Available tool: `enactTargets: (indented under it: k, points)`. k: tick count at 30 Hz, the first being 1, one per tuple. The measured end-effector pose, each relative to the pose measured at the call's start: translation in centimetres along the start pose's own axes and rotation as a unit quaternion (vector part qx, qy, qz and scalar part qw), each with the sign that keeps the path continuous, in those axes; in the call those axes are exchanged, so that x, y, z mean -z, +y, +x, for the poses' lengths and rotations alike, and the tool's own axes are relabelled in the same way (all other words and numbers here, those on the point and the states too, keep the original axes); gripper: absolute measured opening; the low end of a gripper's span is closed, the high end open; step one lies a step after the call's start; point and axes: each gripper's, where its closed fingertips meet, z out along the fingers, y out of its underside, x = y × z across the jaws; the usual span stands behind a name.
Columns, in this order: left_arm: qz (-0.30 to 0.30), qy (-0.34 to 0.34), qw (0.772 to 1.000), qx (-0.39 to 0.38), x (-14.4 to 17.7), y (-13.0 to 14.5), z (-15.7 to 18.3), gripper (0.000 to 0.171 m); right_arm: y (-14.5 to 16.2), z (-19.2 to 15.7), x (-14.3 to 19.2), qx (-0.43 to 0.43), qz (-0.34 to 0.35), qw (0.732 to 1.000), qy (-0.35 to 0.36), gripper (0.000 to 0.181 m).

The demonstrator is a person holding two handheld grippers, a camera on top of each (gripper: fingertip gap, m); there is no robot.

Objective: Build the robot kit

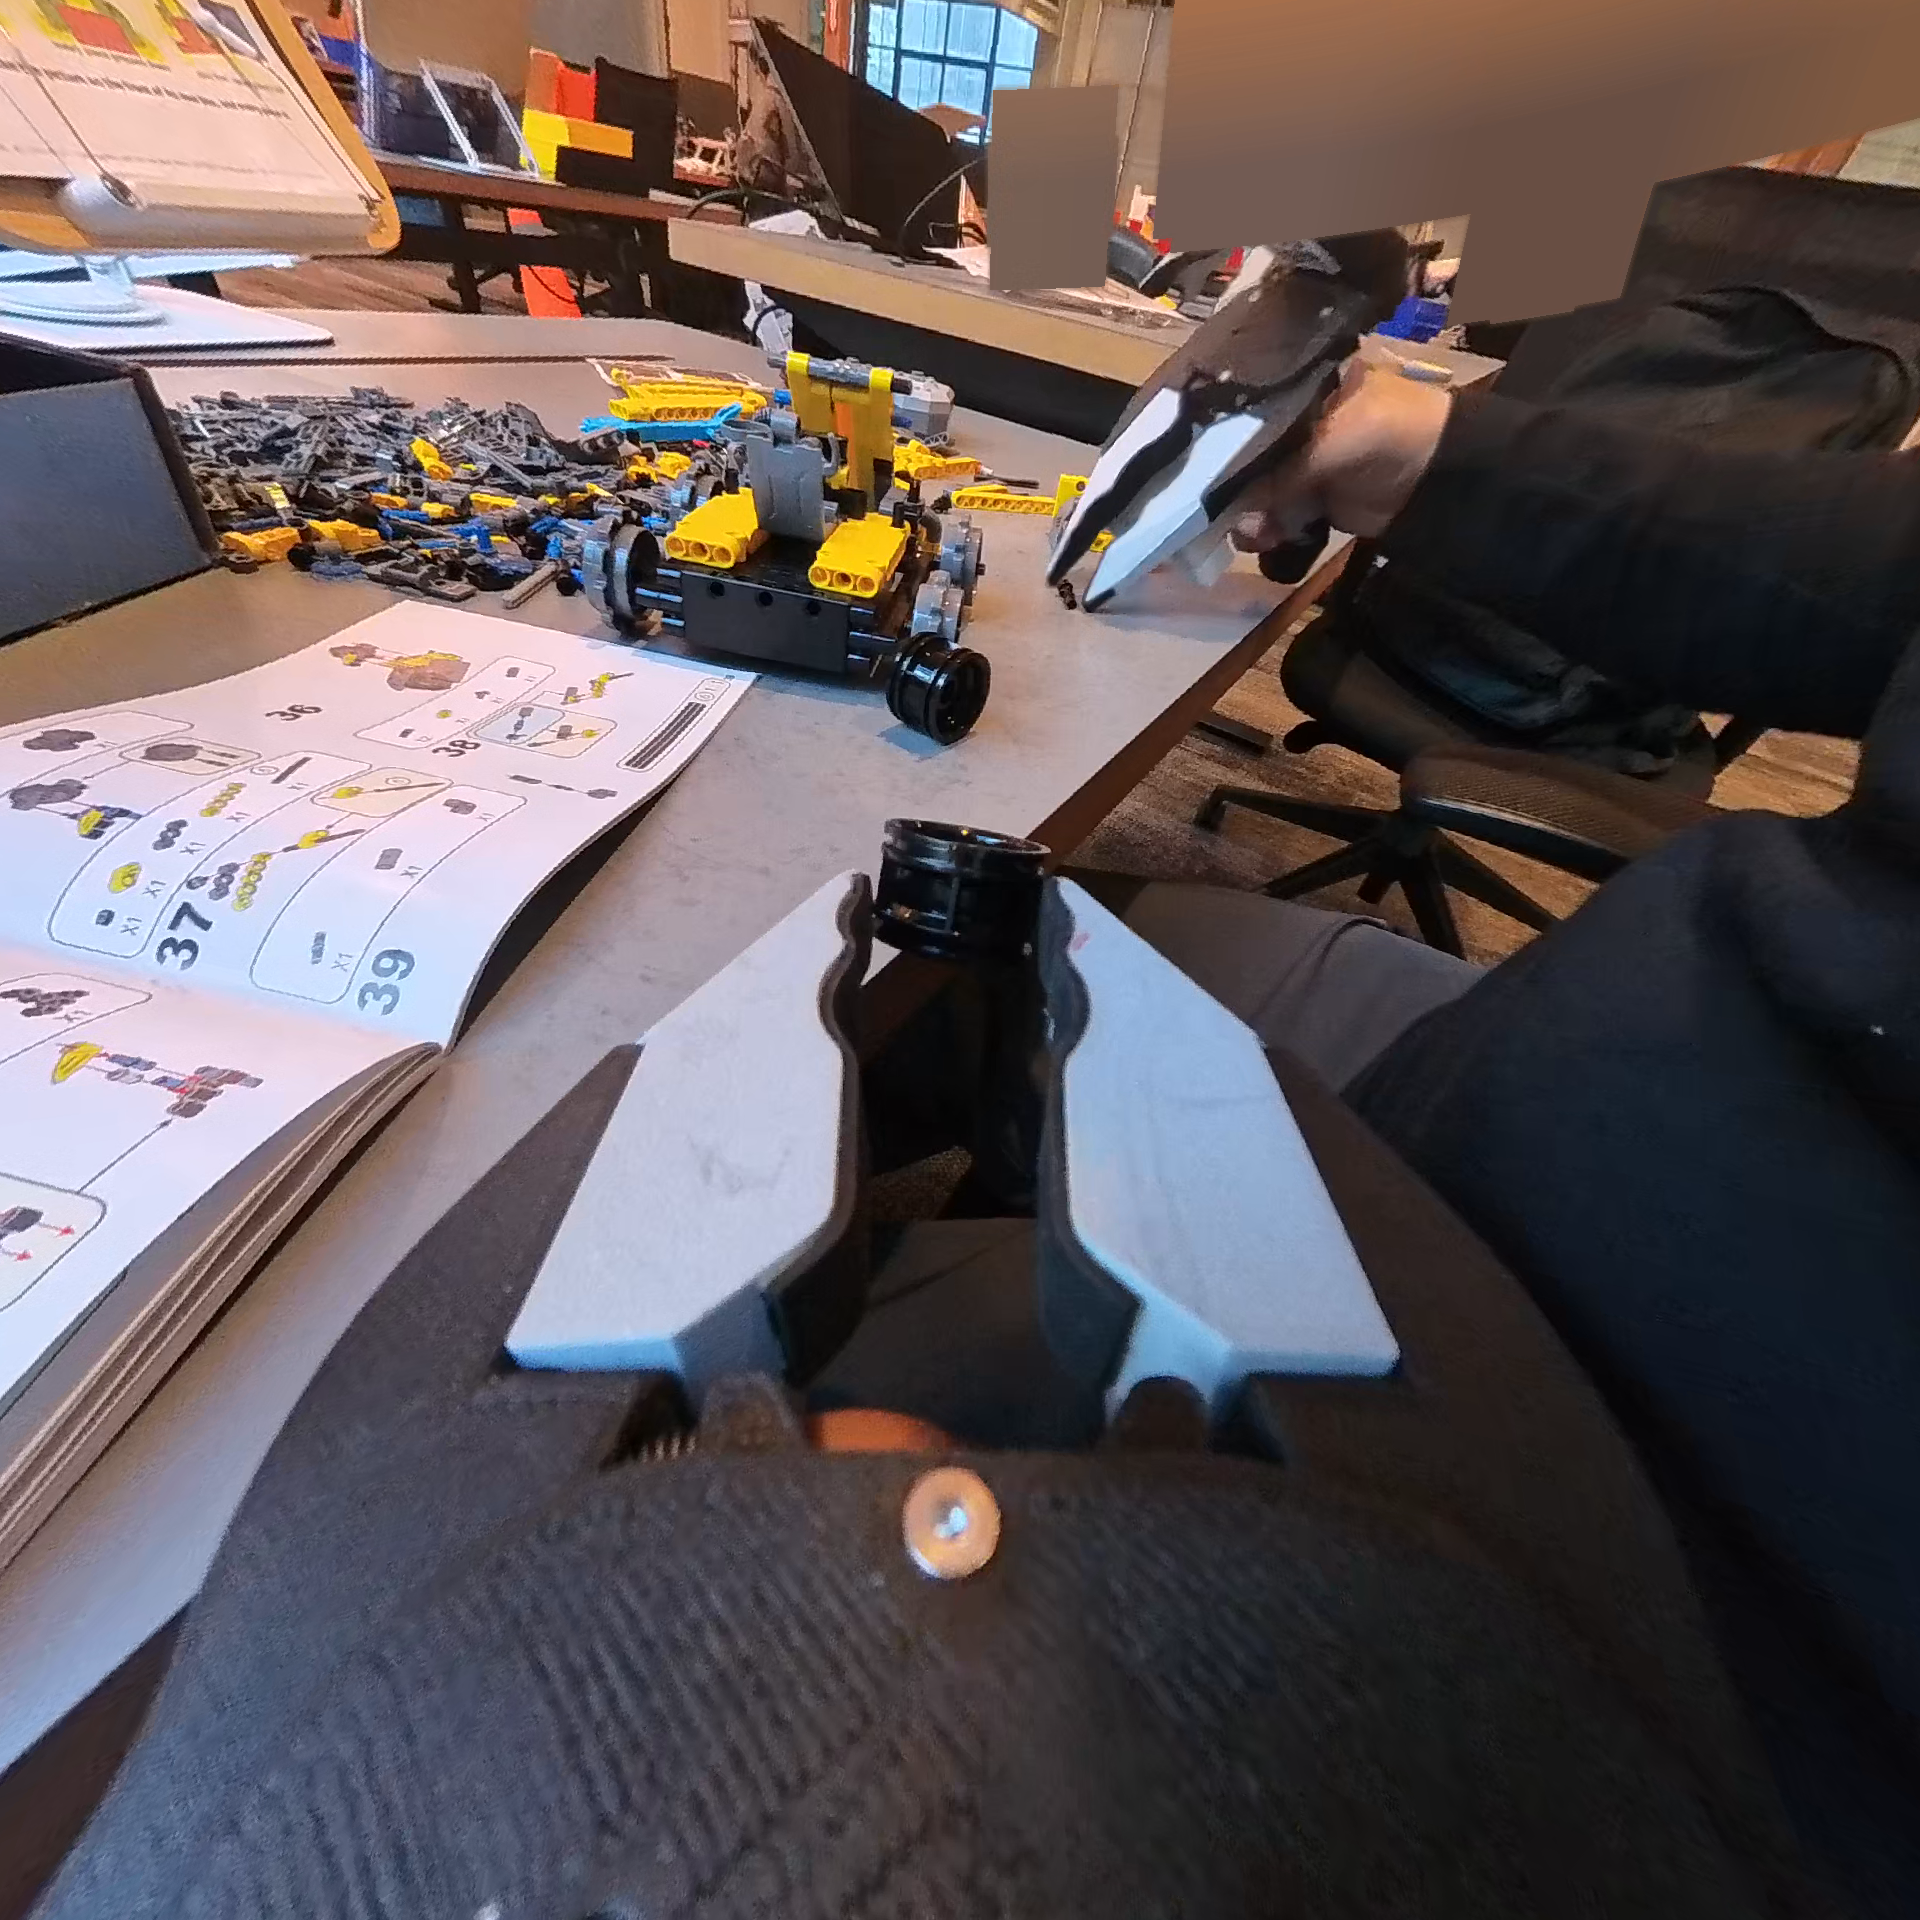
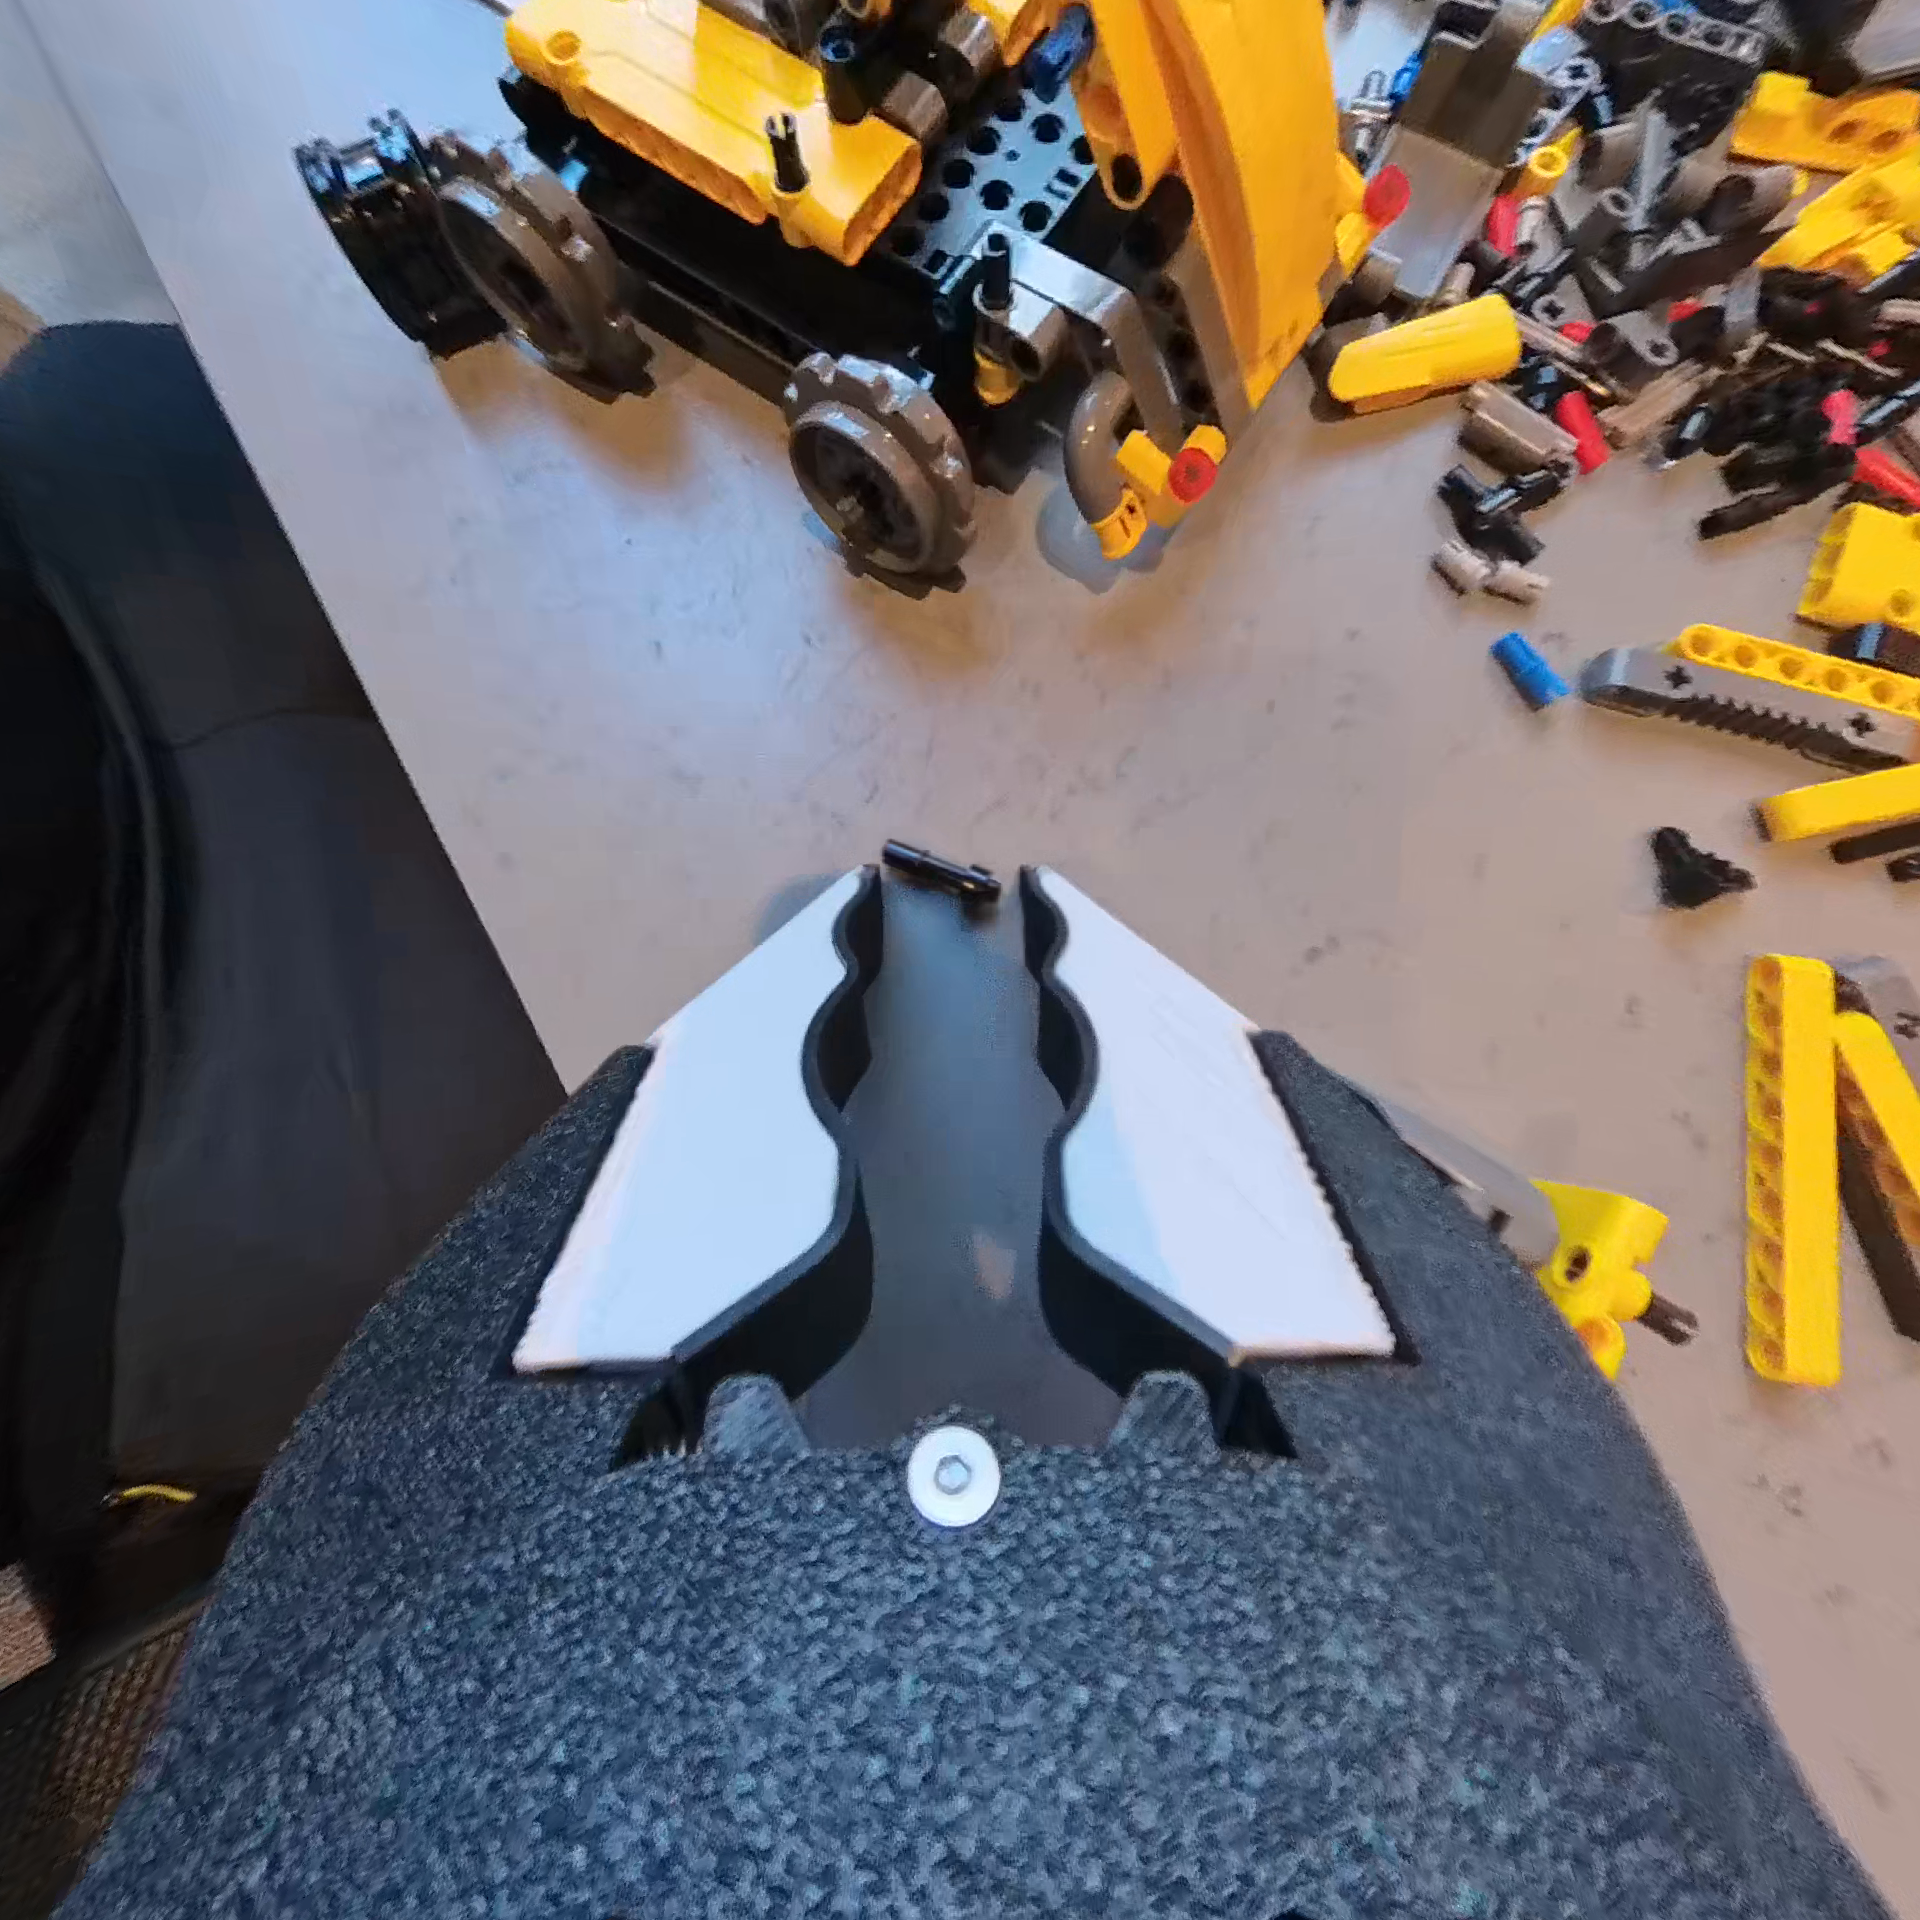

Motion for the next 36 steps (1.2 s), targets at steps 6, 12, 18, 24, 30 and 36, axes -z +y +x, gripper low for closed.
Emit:
enactTargets:
  k: [6,12,18,24,30,36]
  points:
    - [0.001,0.002,1.0,0.009,0.0,0.0,-0.2,0.031,-0.4,-1.6,-0.4,0.001,0.003,1.0,-0.031,0.01]
    - [-0.003,0.006,1.0,0.012,-0.1,0.2,0.0,0.031,-0.7,-2.4,-0.7,-0.001,0.001,1.0,-0.027,0.008]
    - [-0.006,0.003,1.0,0.009,-0.1,0.2,-0.1,0.031,-1.8,-2.6,-0.9,-0.002,0.022,1.0,-0.021,0.008]
    - [-0.008,0.002,1.0,0.007,-0.1,0.3,-0.1,0.031,-2.4,-2.8,-0.8,-0.017,0.044,0.999,-0.019,0.008]
    - [-0.02,-0.001,1.0,-0.002,-0.3,0.7,0.0,0.031,-2.3,-3.0,-0.6,-0.018,0.055,0.998,-0.006,0.008]
    - [-0.017,-0.009,1.0,-0.015,-0.2,0.4,0.0,0.031,-2.0,-2.8,-1.1,-0.015,0.046,0.999,0.004,0.008]
